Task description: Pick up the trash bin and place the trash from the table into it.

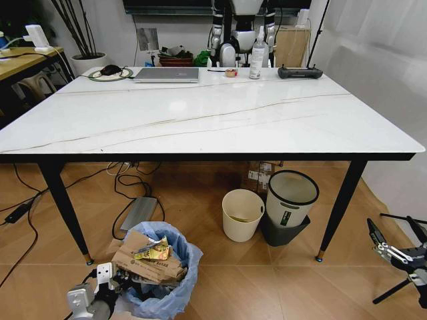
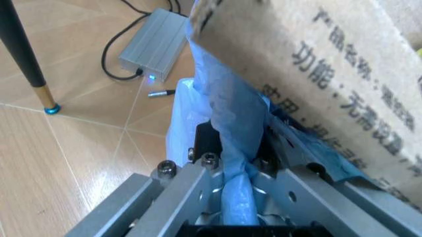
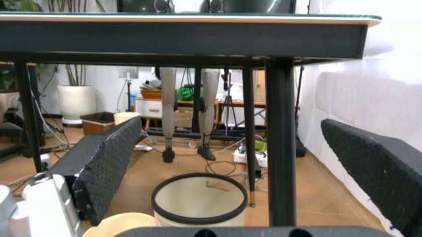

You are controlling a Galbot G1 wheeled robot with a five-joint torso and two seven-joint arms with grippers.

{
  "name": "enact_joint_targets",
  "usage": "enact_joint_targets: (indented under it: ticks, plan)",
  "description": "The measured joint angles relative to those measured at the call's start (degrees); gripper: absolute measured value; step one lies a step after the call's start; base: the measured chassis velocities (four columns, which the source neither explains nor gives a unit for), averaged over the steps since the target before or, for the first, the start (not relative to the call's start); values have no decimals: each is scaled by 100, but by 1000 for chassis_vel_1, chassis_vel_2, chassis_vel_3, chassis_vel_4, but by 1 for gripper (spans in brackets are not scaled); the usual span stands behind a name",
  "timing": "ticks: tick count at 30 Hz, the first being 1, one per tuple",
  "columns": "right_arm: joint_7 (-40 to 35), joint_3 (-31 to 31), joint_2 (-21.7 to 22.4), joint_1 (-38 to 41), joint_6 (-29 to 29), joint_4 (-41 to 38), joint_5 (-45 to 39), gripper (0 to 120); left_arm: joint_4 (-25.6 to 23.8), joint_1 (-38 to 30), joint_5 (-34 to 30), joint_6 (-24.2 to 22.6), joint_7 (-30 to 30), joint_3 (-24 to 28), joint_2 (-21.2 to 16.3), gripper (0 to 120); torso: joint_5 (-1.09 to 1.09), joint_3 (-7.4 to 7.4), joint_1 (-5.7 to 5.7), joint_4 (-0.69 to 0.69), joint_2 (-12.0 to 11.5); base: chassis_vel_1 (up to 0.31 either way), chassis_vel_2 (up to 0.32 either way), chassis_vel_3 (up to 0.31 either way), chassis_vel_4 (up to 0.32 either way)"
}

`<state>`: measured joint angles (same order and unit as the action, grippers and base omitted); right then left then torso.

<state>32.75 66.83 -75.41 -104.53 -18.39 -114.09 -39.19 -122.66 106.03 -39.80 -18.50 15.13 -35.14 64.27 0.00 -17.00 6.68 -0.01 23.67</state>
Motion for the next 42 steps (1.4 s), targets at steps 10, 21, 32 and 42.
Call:
enact_joint_targets:
  ticks: [10,21,32,42]
  plan:
    - [0,0,0,0,0,0,0,100,82,-41,-4,28,-34,-7,-24,0,0,164,-75,0,-239,0,0,0,0]
    - [0,0,0,0,0,0,0,100,137,-78,-17,44,-37,-8,-33,0,0,317,-159,0,-475,0,0,0,0]
    - [0,0,0,0,0,0,0,100,194,-118,-19,50,-37,5,-34,0,0,491,-230,0,-722,0,0,0,0]
    - [0,0,0,0,0,0,0,100,210,-147,-21,59,-13,12,-50,0,0,638,-297,0,-937,0,0,0,0]
